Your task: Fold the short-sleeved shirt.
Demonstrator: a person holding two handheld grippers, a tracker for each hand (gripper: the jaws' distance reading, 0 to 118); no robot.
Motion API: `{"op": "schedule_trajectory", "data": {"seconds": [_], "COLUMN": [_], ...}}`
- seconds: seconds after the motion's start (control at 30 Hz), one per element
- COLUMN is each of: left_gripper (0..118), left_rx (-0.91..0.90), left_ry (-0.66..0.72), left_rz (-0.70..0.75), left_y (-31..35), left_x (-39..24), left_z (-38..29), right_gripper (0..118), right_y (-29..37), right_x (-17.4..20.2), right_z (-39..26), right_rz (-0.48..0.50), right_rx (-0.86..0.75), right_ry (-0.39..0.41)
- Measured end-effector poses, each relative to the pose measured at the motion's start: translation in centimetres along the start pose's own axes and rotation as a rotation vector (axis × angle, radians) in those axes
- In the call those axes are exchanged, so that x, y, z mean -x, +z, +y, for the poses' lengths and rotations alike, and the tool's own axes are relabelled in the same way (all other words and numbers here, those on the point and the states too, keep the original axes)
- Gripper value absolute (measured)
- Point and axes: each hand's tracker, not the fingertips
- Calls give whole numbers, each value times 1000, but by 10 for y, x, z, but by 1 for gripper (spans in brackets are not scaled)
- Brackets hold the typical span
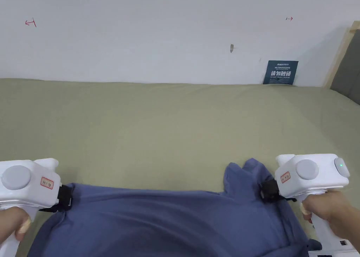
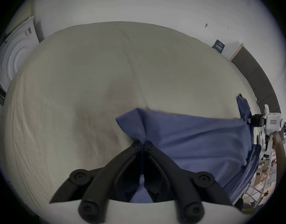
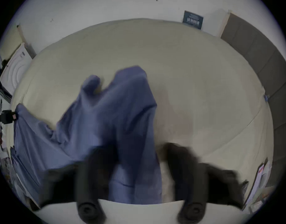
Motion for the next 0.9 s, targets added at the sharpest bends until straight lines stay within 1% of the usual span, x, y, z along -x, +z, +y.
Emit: {"op": "schedule_trajectory", "data": {"seconds": [0.03, 0.07, 0.1, 0.13, 0.2, 0.23, 0.27, 0.3, 0.37, 0.4, 0.43, 0.53, 0.57, 0.67, 0.73, 0.77, 0.87, 0.9], "left_gripper": [3, 3, 3, 3, 3, 3, 3, 3, 3, 3, 3, 3, 3, 3, 3, 3, 3, 3], "left_rx": [-13, -17, -15, -15, -39, -51, -60, -61, -82, -95, -104, -104, -95, -69, -17, -1, 55, 48], "left_ry": [0, -6, -14, -28, -55, -59, -54, -49, -43, -44, -42, -1, 10, 20, 22, 21, 51, 51], "left_rz": [-4, -18, -23, -24, -32, -43, -54, -62, -71, -73, -79, -108, -116, -125, -119, -120, -113, -99], "left_y": [5, 11, 17, 28, 51, 64, 77, 89, 115, 126, 136, 153, 156, 158, 152, 148, 129, 123], "left_x": [0, 1, 0, 0, -1, -1, 1, 1, 2, 2, 4, 15, 19, 26, 31, 33, 34, 35], "left_z": [-1, -2, -2, -6, -11, -14, -20, -24, -38, -48, -59, -96, -111, -155, -186, -200, -228, -233], "right_gripper": [0, 0, 0, 0, 0, 0, 0, 0, 0, 0, 0, 0, 0, 0, 0, 0, 0, 0], "right_y": [12, 27, 37, 51, 78, 94, 111, 123, 152, 164, 186, 210, 198, 194, 189, 183, 165, 158], "right_x": [0, 5, 10, 13, 13, 14, 15, 14, 15, 14, 20, 15, -3, -20, -20, -22, -20, -20], "right_z": [1, -4, -5, -5, -5, -8, -13, -17, -31, -40, -57, -98, -105, -148, -181, -195, -226, -230], "right_rz": [32, 39, 28, 38, 52, 68, 95, 99, 96, 103, 108, 111, 137, 154, 167, 173, 149, 138], "right_rx": [-22, -32, -30, -10, -1, -11, -32, -52, -82, -86, -99, -97, -51, -5, 22, 45, 71, 73], "right_ry": [34, 63, 56, 66, 48, 39, 45, 58, 69, 66, 62, 38, 11, -41, -94, -100, -75, -78]}}
